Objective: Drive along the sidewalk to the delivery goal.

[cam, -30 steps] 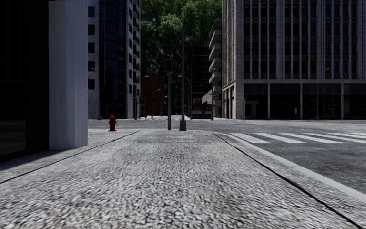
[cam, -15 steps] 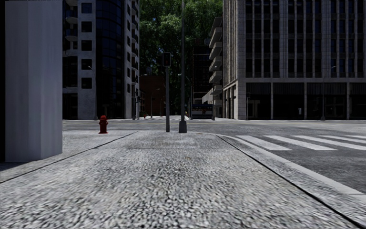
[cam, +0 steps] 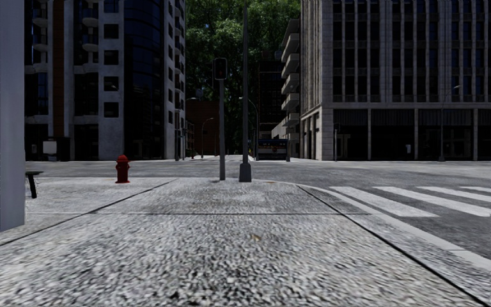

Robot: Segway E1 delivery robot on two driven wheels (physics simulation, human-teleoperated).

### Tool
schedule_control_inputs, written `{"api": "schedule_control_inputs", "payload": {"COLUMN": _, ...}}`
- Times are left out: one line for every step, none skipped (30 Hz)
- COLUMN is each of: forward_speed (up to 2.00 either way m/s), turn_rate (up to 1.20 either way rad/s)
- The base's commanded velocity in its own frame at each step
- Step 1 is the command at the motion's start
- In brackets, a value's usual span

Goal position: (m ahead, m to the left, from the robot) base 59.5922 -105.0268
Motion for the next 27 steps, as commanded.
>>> {"api": "schedule_control_inputs", "payload": {"forward_speed": 2.0, "turn_rate": 0.0}}
{"api": "schedule_control_inputs", "payload": {"forward_speed": 2.0, "turn_rate": 0.0}}
{"api": "schedule_control_inputs", "payload": {"forward_speed": 2.0, "turn_rate": 0.0}}
{"api": "schedule_control_inputs", "payload": {"forward_speed": 2.0, "turn_rate": 0.0}}
{"api": "schedule_control_inputs", "payload": {"forward_speed": 2.0, "turn_rate": 0.0}}
{"api": "schedule_control_inputs", "payload": {"forward_speed": 2.0, "turn_rate": 0.0}}
{"api": "schedule_control_inputs", "payload": {"forward_speed": 2.0, "turn_rate": 0.0}}
{"api": "schedule_control_inputs", "payload": {"forward_speed": 2.0, "turn_rate": 0.0}}
{"api": "schedule_control_inputs", "payload": {"forward_speed": 2.0, "turn_rate": -0.07}}
{"api": "schedule_control_inputs", "payload": {"forward_speed": 2.0, "turn_rate": -0.13}}
{"api": "schedule_control_inputs", "payload": {"forward_speed": 2.0, "turn_rate": -0.13}}
{"api": "schedule_control_inputs", "payload": {"forward_speed": 2.0, "turn_rate": -0.18}}
{"api": "schedule_control_inputs", "payload": {"forward_speed": 2.0, "turn_rate": -0.23}}
{"api": "schedule_control_inputs", "payload": {"forward_speed": 2.0, "turn_rate": -0.32}}
{"api": "schedule_control_inputs", "payload": {"forward_speed": 2.0, "turn_rate": -0.4}}
{"api": "schedule_control_inputs", "payload": {"forward_speed": 2.0, "turn_rate": -0.4}}
{"api": "schedule_control_inputs", "payload": {"forward_speed": 2.0, "turn_rate": -0.44}}
{"api": "schedule_control_inputs", "payload": {"forward_speed": 2.0, "turn_rate": -0.46}}
{"api": "schedule_control_inputs", "payload": {"forward_speed": 2.0, "turn_rate": -0.47}}
{"api": "schedule_control_inputs", "payload": {"forward_speed": 2.0, "turn_rate": -0.48}}
{"api": "schedule_control_inputs", "payload": {"forward_speed": 2.0, "turn_rate": -0.48}}
{"api": "schedule_control_inputs", "payload": {"forward_speed": 2.0, "turn_rate": -0.51}}
{"api": "schedule_control_inputs", "payload": {"forward_speed": 2.0, "turn_rate": -0.55}}
{"api": "schedule_control_inputs", "payload": {"forward_speed": 2.0, "turn_rate": -0.57}}
{"api": "schedule_control_inputs", "payload": {"forward_speed": 2.0, "turn_rate": -0.58}}
{"api": "schedule_control_inputs", "payload": {"forward_speed": 2.0, "turn_rate": -0.58}}
{"api": "schedule_control_inputs", "payload": {"forward_speed": 2.0, "turn_rate": -0.58}}
